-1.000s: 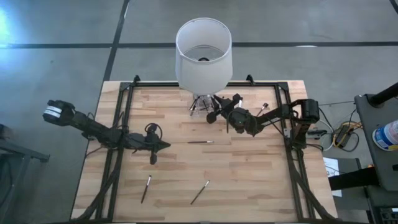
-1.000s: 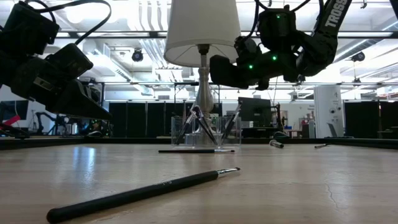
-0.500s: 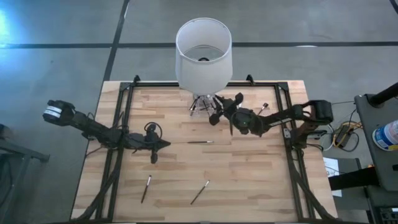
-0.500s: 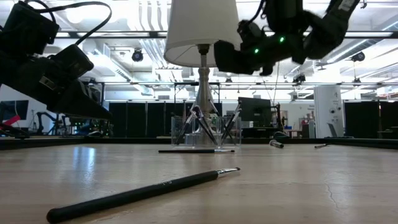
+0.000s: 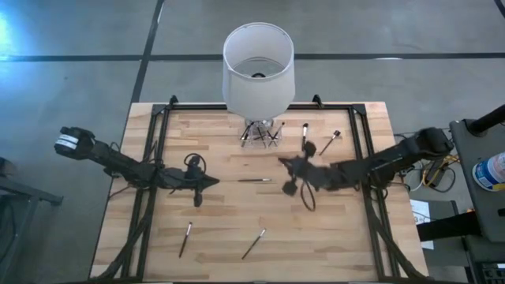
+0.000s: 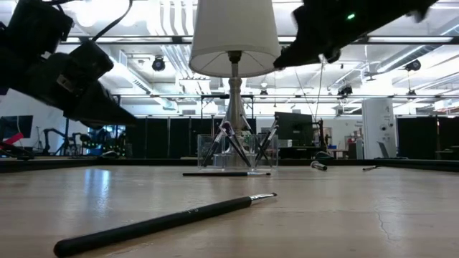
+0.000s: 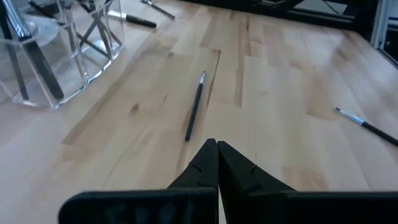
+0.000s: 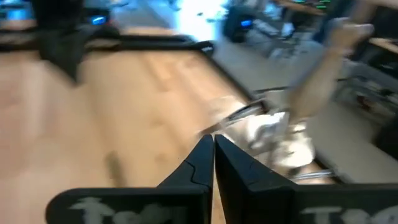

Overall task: Put items in baskets/containers
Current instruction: Put the black eyeshadow brush into the transparent organizer

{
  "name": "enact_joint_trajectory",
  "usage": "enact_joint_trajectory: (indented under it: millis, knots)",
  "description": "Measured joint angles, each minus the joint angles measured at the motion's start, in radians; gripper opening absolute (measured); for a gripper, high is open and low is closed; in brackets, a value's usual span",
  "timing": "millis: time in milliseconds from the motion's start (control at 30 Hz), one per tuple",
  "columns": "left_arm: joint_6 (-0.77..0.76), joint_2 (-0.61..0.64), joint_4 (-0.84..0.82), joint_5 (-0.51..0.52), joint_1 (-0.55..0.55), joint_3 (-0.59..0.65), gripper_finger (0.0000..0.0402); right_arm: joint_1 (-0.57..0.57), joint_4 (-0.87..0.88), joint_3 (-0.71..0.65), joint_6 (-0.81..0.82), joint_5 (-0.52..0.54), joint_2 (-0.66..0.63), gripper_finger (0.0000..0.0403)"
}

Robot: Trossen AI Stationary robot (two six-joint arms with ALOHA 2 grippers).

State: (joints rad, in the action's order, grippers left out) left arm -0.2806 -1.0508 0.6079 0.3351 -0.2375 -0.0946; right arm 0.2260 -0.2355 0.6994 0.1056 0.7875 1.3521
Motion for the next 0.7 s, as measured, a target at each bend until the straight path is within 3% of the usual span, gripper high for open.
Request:
enact_joint_trajectory:
  millis: [133,300,500,700]
  knots:
    - [0.019,-0.001,-0.004,0.000,0.001,-0.021,0.0000,0.103,0.021,0.000,0.086,-0.017,0.052,0.0009]
    - [0.038,-0.049,-0.004,0.000,0.002,-0.058,0.0000,0.131,0.023,0.000,0.180,-0.150,0.181,0.0019]
    - [0.075,-0.194,-0.003,-0.002,0.007,-0.127,0.0000,0.035,0.023,0.000,0.235,-0.331,0.321,0.0063]
    - [0.103,-0.316,0.004,-0.003,0.010,-0.185,0.0000,-0.080,0.022,-0.001,0.195,-0.429,0.362,0.0113]
